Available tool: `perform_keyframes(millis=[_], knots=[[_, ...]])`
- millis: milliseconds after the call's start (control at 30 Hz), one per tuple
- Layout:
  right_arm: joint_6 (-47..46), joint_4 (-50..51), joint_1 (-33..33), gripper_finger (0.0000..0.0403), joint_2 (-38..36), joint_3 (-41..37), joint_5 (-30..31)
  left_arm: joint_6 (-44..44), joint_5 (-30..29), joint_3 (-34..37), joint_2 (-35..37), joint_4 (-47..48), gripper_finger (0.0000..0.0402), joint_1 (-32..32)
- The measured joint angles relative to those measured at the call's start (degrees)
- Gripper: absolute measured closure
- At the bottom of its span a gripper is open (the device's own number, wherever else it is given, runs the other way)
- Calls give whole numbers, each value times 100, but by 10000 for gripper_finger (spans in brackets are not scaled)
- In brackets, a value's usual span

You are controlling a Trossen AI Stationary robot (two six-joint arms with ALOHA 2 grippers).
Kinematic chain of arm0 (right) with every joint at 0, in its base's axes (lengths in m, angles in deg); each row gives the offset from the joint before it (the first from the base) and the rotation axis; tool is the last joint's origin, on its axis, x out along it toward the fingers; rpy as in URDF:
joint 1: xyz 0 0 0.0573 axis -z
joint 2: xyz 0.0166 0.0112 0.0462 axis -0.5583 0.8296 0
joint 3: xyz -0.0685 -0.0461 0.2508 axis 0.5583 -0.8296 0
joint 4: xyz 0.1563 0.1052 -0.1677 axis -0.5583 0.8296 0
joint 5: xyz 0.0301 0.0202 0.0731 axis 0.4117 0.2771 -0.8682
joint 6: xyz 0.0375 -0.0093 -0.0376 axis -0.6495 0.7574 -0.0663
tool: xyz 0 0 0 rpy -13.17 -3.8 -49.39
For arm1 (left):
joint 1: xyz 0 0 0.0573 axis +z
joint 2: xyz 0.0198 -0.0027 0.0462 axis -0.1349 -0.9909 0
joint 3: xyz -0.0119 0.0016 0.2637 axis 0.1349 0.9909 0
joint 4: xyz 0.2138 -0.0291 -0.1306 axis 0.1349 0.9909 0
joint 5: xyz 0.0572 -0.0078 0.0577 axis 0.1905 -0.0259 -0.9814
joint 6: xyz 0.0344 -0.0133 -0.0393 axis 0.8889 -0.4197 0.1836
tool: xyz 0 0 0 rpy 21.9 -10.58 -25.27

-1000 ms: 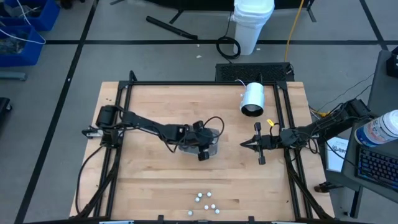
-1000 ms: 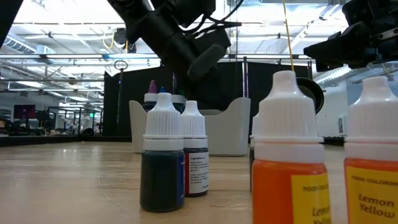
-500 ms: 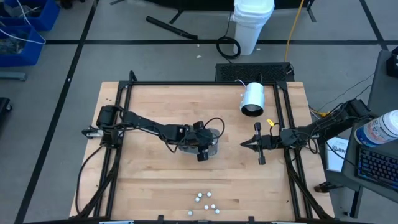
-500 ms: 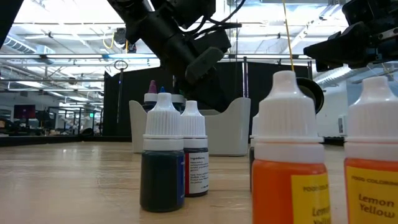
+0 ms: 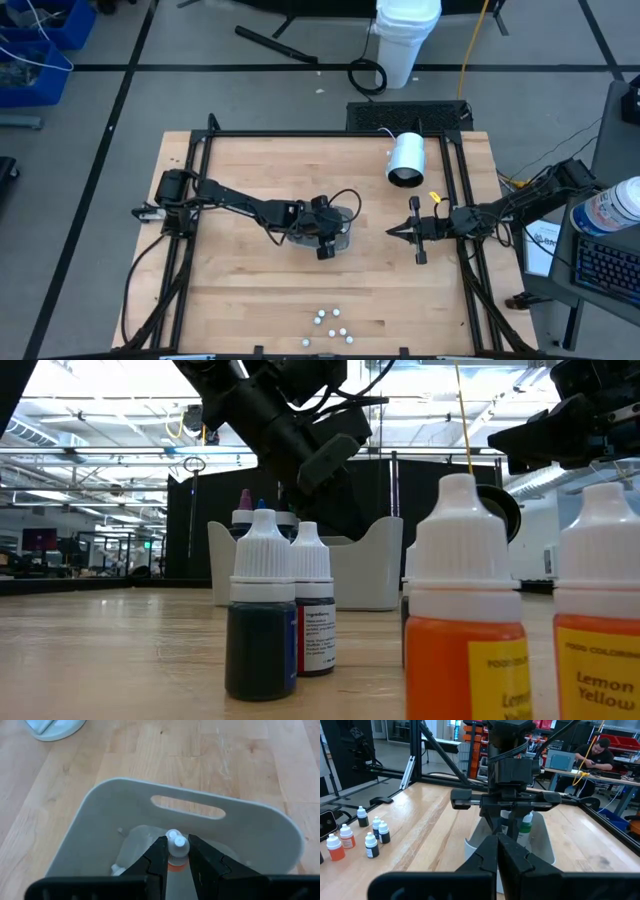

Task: Pick & Place food coloring
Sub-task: Put the orange food coloring bottle into the gray bin

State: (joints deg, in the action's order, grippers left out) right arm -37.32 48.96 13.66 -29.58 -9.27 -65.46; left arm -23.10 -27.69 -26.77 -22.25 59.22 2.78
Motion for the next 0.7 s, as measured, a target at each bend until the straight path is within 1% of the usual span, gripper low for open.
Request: perform_keyframes(millis=[700], knots=[[0, 1, 0, 403, 0, 0, 0, -183, 20, 0, 0, -33, 334, 2]])
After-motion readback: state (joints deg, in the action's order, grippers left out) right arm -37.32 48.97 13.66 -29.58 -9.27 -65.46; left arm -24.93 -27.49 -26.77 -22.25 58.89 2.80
